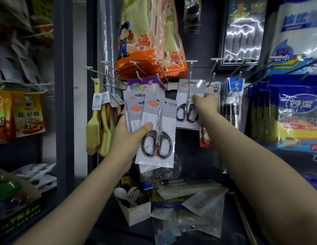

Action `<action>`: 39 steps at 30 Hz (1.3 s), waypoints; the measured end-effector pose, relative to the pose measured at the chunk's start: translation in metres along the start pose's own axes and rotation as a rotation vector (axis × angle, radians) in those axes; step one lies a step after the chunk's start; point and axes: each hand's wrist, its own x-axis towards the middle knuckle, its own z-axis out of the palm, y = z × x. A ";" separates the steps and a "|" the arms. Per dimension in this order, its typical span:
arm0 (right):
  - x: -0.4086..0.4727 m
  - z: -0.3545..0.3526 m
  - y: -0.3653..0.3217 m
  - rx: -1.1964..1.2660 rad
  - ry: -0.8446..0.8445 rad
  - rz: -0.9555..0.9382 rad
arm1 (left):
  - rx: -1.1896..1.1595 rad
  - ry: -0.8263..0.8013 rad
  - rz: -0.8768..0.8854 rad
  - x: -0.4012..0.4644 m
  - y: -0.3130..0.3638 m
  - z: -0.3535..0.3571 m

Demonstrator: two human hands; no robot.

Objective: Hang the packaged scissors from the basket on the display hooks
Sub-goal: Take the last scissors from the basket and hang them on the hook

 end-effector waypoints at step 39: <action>-0.081 -0.038 -0.029 0.224 -0.132 -0.080 | 0.377 -0.022 0.077 -0.007 0.010 0.003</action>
